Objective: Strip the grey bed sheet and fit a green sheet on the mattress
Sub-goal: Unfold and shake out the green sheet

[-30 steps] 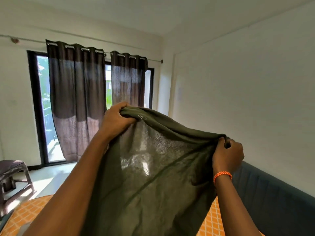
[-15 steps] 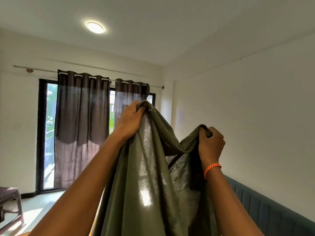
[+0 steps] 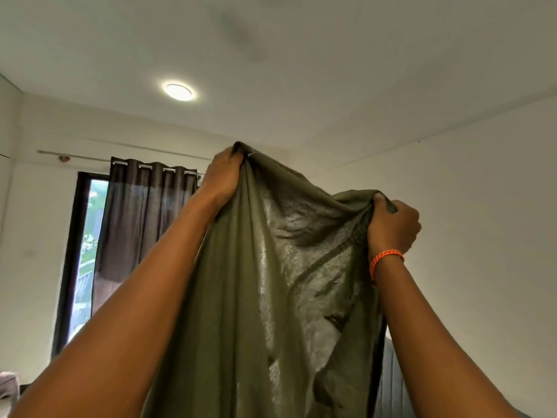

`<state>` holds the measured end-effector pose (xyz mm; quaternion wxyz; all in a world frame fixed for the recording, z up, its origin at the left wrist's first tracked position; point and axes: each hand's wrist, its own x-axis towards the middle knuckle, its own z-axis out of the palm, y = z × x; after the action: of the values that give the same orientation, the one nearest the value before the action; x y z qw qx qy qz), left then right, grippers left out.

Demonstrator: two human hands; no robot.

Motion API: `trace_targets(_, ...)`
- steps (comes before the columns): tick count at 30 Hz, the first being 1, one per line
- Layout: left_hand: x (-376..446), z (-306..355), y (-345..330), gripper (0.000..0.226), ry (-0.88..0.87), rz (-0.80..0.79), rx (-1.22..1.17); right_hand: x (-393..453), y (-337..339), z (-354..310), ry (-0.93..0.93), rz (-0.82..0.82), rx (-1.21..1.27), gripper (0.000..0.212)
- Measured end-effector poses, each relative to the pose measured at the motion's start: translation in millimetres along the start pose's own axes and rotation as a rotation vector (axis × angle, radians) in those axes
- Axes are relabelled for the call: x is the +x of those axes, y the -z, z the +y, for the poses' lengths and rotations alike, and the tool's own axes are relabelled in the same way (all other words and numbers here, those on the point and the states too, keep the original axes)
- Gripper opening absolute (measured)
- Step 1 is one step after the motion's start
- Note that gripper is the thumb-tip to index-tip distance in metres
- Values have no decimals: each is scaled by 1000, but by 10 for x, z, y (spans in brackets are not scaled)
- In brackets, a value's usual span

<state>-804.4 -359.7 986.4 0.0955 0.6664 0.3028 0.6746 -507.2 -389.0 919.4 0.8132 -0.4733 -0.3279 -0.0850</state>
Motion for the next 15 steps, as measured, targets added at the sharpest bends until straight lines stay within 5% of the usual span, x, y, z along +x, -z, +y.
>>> trace_targets(7, -530, -553, -82, 45, 321, -348, -263, 78, -57, -186, 243, -444, 195, 55)
trace_targets(12, -775, -403, -345, 28, 132, -447, -159, -327, -102, -179, 423, -833, 65, 53)
trace_targets(15, -884, -356, -527, 25, 123, -588, -226, -532, -168, -94, 427, -921, 34, 53)
